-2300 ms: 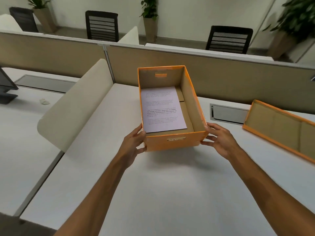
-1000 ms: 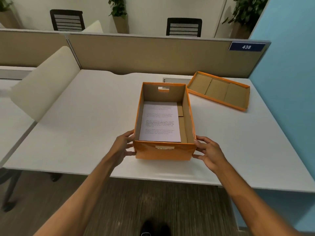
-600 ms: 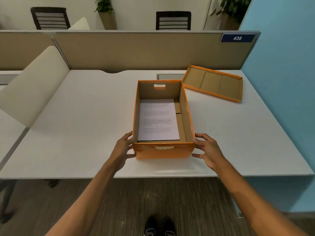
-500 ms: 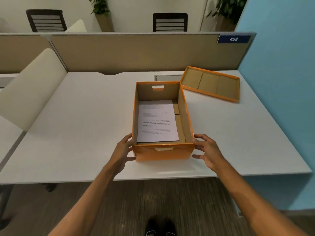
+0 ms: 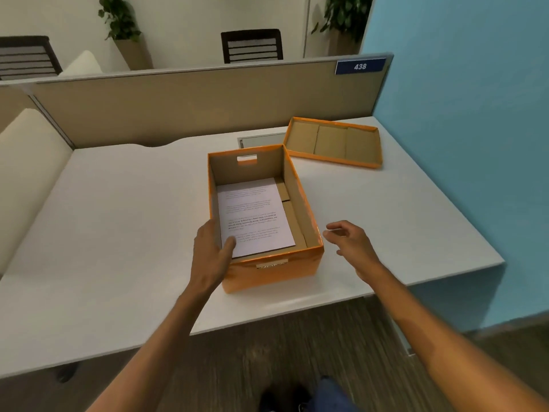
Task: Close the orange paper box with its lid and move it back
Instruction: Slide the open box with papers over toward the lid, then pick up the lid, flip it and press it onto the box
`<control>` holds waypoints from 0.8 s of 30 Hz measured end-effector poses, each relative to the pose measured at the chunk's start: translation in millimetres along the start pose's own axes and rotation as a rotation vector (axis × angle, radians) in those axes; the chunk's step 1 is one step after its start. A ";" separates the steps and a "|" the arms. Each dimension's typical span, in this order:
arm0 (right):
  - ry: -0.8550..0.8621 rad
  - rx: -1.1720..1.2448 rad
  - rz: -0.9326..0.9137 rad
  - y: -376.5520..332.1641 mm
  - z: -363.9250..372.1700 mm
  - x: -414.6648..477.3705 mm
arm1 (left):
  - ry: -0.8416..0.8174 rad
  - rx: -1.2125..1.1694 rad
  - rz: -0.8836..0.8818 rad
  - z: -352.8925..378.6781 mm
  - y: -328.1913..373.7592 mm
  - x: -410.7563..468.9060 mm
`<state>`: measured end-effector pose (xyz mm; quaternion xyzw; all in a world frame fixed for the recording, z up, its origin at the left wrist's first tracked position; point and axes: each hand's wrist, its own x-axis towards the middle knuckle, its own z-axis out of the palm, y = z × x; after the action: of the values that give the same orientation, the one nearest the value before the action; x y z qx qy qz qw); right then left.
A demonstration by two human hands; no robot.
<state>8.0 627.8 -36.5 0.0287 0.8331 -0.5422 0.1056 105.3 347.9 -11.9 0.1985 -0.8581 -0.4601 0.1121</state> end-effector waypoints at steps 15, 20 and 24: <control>0.088 -0.081 -0.064 2.5 -96.9 73.2 | -0.137 0.055 0.263 118.7 112.1 52.7; 0.035 -0.137 -0.113 8.2 -138.5 135.3 | -0.139 0.038 0.237 177.7 156.5 88.1; -0.012 -0.156 -0.110 15.6 -172.3 183.7 | -0.127 -0.014 0.141 220.0 186.7 119.7</control>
<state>-193.7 778.7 -21.4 -0.0289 0.8724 -0.4809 0.0825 -128.8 551.6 23.7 0.1070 -0.8721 -0.4687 0.0909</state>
